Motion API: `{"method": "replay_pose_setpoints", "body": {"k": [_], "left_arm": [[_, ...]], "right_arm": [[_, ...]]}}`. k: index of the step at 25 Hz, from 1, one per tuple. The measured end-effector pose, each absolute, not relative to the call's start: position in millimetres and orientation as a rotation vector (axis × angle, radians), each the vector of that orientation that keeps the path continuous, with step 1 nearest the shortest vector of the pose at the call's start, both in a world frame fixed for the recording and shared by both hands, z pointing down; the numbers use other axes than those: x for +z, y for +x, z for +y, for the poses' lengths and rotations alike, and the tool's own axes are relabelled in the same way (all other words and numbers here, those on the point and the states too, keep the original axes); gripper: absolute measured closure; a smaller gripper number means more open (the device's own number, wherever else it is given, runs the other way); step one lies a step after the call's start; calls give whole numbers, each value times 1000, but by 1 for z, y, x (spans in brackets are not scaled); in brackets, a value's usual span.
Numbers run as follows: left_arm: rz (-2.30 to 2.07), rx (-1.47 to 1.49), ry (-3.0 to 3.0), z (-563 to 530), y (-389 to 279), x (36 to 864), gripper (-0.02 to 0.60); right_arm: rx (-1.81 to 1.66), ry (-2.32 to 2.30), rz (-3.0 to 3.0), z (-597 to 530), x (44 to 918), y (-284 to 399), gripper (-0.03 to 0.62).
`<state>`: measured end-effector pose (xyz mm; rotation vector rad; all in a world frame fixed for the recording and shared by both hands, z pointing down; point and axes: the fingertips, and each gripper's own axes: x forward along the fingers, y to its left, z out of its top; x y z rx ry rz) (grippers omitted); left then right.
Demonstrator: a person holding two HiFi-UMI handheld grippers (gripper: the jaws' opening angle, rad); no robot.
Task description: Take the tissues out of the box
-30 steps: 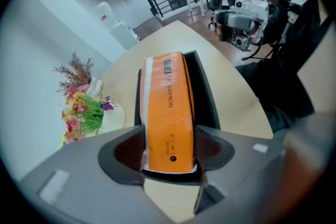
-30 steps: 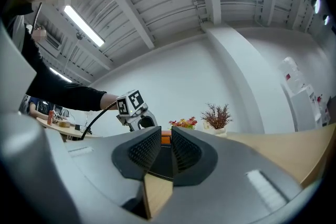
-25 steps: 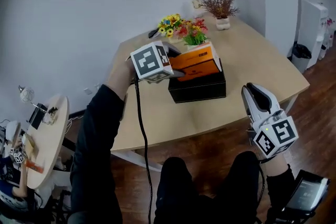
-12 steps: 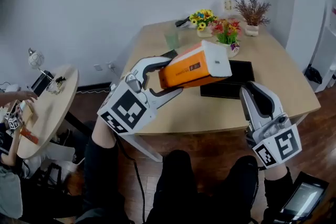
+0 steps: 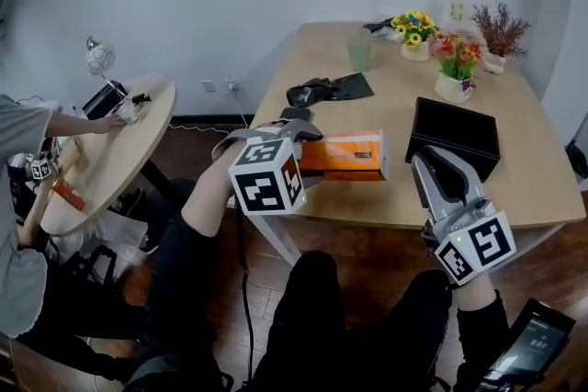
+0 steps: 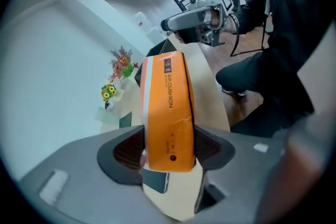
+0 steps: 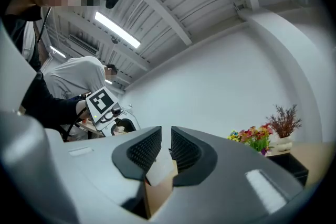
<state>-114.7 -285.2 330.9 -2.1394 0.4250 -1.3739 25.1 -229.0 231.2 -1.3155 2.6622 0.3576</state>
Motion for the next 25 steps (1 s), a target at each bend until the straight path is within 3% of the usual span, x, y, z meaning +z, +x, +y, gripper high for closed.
{"method": "replay_pose_setpoints", "body": {"k": [11,16,25], "left_arm": [[218,-1614,-2310,-316,-102,360,286],[473,-1084,-2480,-323,-97,319,225],[1200,231,-2743,-260,-156,245,248]], "right_arm": [[216,-1339,2695,-244,265,-2,533],[176,-1368,2677,-239,270,7,533],[89,-1408,2606,-243,268,25,536]]}}
